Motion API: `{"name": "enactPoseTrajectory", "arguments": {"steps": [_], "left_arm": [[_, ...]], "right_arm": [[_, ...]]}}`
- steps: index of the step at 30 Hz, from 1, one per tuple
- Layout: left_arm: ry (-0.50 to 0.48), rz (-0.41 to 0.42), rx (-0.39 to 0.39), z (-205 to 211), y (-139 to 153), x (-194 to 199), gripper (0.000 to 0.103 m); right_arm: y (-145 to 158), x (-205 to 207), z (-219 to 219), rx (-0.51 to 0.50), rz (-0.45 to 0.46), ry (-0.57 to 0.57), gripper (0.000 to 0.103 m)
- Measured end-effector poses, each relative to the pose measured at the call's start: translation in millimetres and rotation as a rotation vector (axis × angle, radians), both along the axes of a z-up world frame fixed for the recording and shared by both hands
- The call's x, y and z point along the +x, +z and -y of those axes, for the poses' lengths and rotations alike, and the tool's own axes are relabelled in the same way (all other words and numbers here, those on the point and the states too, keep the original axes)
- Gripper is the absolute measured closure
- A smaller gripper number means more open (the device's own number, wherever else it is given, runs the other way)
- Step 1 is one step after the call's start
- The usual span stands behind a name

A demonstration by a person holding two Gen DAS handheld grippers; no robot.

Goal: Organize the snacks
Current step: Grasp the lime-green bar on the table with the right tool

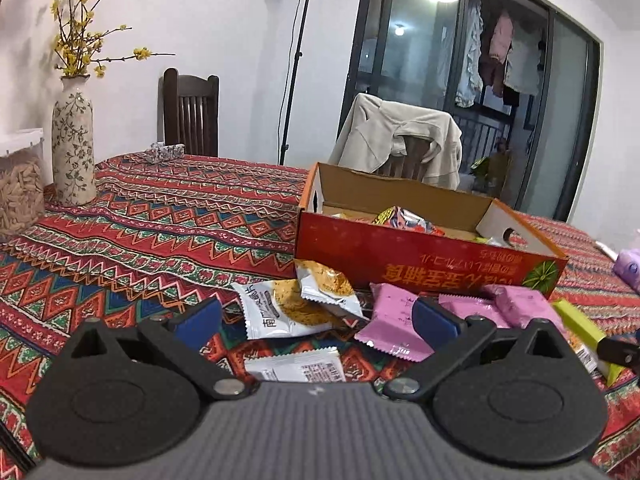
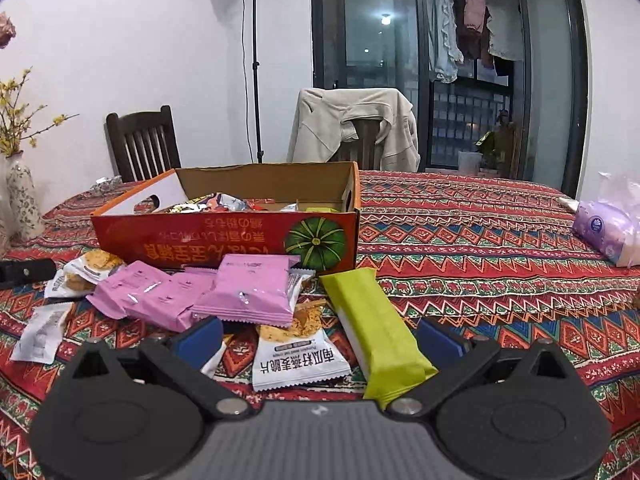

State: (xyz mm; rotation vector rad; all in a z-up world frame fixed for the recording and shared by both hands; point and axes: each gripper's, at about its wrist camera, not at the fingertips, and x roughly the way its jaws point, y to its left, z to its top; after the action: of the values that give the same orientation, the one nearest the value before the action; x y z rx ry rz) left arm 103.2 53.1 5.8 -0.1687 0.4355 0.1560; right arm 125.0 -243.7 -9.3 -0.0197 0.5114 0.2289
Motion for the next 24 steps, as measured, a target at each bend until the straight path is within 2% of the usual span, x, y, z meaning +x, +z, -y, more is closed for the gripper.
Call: {"name": "enactPoseTrajectory", "arguments": {"steps": [3, 11, 12, 14, 21, 24], "left_arm": [[-0.009, 0.001, -0.011, -0.1, -0.6, -0.7, 0.0], [-0.013, -0.01, -0.033, -3.0, -2.3, 2.1, 0.0], [-0.017, -0.014, -0.036, -3.6, -2.5, 3.2, 0.0], [-0.023, -0.012, -0.042, -3.9, -2.7, 2.9, 0.0], [-0.015, -0.005, -0.053, -6.2, -2.4, 1.9, 0.0], [-0.021, -0.007, -0.055, -6.0, -2.8, 2.2, 0.0]], "right_arm": [[-0.8, 2.2, 3.9, 0.01, -0.006, 0.009, 0.0], [2.5, 24.0, 15.8, -0.078, 0.001, -0.057, 0.003], [3.8, 30.1, 18.3, -0.094, 0.005, -0.083, 0.01], [6.2, 44.5, 23.5, -0.108, -0.003, -0.099, 0.015], [-12.0, 79.6, 27.1, -0.075, -0.13, -0.036, 0.02], [-26.2, 85.0, 25.4, -0.079, -0.163, -0.049, 0.035]]}}
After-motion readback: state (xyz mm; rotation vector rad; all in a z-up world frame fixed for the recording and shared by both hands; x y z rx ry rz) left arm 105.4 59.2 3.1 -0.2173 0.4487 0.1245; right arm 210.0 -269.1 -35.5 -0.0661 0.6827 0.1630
